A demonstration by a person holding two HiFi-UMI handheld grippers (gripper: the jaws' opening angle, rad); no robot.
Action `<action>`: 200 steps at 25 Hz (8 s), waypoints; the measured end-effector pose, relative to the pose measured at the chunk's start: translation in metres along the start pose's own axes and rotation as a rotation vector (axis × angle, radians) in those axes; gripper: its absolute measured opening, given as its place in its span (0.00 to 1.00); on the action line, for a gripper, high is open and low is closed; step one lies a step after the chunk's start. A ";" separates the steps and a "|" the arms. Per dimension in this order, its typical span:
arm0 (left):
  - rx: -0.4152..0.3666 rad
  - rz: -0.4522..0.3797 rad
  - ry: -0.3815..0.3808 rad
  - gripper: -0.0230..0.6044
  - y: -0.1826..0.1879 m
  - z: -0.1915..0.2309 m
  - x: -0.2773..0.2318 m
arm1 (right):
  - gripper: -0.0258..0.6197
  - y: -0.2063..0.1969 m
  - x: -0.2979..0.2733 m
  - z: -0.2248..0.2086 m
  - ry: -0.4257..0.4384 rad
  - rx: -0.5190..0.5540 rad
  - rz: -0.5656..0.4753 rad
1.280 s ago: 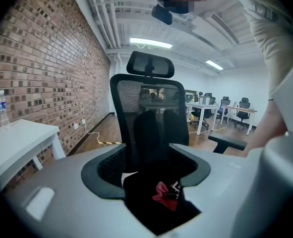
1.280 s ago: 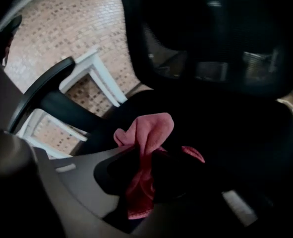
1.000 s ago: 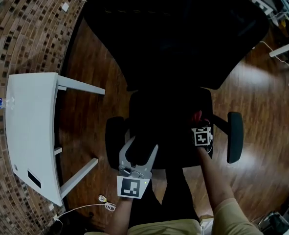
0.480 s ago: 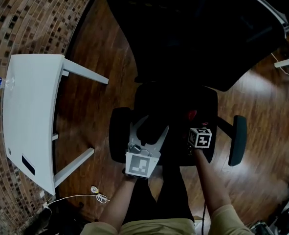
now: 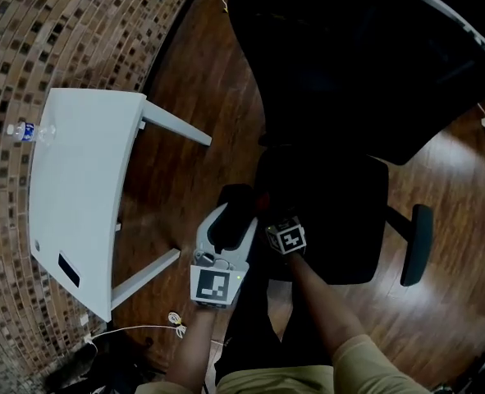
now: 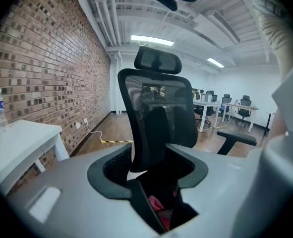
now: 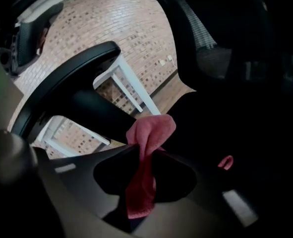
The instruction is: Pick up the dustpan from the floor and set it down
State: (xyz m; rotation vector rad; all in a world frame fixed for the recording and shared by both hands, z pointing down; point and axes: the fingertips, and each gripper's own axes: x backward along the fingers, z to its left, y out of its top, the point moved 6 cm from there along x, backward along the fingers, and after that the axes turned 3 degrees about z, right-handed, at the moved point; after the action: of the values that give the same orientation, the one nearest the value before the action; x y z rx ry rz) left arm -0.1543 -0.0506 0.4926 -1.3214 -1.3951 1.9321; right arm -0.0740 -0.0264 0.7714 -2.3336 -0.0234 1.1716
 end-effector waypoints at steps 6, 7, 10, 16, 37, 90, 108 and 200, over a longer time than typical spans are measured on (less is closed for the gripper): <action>0.007 0.017 -0.058 0.34 -0.017 -0.028 -0.024 | 0.17 -0.055 0.093 -0.117 -0.334 -0.011 0.134; 0.013 0.009 -0.072 0.34 -0.018 -0.035 -0.029 | 0.17 -0.068 0.116 -0.141 -0.388 -0.034 0.135; 0.035 -0.020 -0.105 0.33 -0.017 -0.050 -0.041 | 0.17 -0.098 0.181 -0.195 -0.547 -0.081 0.140; 0.039 -0.020 -0.189 0.33 -0.023 -0.093 -0.075 | 0.17 -0.125 0.248 -0.234 -0.733 -0.138 0.172; -0.017 0.001 0.015 0.32 -0.024 -0.024 0.017 | 0.17 -0.053 0.031 0.005 -0.004 -0.108 -0.022; -0.013 -0.035 -0.185 0.31 0.001 -0.079 -0.040 | 0.17 -0.185 0.225 -0.173 -0.600 -0.406 -0.064; -0.024 -0.052 -0.139 0.31 0.022 -0.033 -0.002 | 0.17 -0.130 0.069 0.048 -0.092 -0.234 -0.042; -0.002 -0.253 -0.111 0.30 0.144 -0.054 0.112 | 0.17 0.064 0.420 0.068 -0.219 -0.086 -0.871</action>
State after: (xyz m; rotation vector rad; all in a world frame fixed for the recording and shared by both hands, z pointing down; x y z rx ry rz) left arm -0.1329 0.0021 0.3112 -0.9966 -1.5351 1.8565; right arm 0.1241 0.0503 0.3967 -1.8828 -1.0624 0.9448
